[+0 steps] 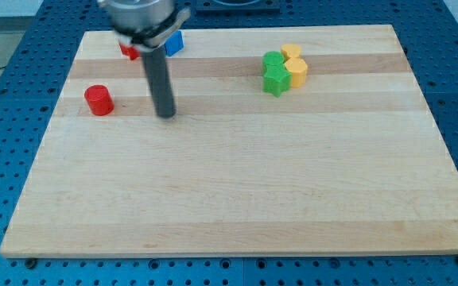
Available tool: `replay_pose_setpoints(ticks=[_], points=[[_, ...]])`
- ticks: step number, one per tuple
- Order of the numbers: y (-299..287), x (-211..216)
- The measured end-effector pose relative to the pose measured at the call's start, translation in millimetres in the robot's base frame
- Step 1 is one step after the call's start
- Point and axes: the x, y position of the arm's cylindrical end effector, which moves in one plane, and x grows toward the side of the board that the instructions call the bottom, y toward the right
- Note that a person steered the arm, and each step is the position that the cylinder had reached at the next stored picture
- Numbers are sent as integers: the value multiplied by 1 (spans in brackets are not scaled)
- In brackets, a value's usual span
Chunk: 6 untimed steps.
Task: Move red circle upwards
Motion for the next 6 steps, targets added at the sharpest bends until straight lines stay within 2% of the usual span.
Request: replay_pose_setpoints(ticks=[1, 2, 4, 6], points=[[-48, 24], [-98, 16], [-113, -45], [-113, -86]])
